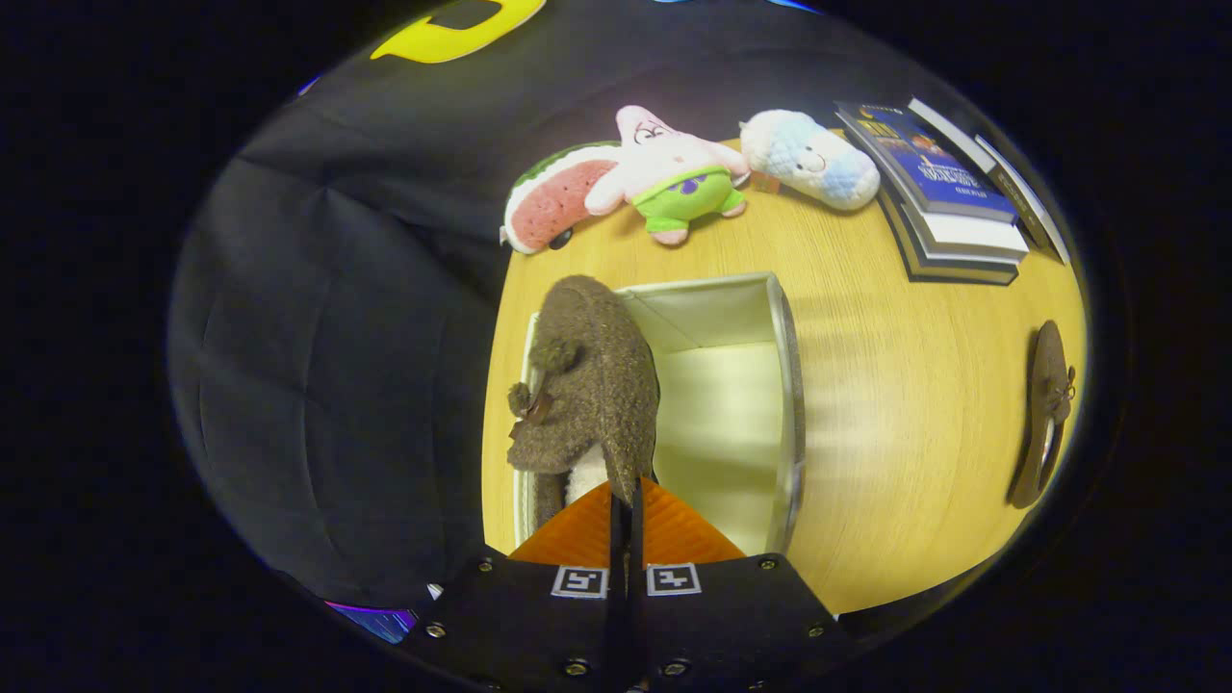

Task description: Open the storage box then place both shoes into the box .Put the left shoe in first, then the right shoe, with the right side of both shoes facing outward in a uniform manner.

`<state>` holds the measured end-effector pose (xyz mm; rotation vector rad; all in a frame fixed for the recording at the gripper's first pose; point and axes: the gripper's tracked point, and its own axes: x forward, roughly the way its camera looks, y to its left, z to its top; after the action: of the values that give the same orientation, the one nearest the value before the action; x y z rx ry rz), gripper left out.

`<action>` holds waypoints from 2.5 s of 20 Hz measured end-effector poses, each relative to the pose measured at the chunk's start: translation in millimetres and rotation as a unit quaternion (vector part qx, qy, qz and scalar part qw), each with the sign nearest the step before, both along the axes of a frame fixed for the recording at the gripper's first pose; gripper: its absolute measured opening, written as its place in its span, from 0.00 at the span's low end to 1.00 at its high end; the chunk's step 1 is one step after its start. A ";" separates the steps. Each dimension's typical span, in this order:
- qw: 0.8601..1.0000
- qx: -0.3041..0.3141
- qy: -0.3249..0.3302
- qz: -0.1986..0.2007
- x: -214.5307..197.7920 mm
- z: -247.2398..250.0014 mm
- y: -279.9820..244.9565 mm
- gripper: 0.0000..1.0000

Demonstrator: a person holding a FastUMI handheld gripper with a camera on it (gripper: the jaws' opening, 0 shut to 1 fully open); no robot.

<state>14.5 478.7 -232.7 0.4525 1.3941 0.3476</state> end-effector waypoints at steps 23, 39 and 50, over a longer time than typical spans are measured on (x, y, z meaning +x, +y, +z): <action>0.993 -0.050 -0.004 0.109 -23.4 -69.5 38.6 0.23; 0.993 -0.052 -0.101 0.012 -0.1 49.3 -222.3 0.47; 0.992 -0.092 -0.029 -0.077 -26.8 4.3 -373.4 0.47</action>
<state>-12.3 105.3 -228.4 0.3932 1.3118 0.1042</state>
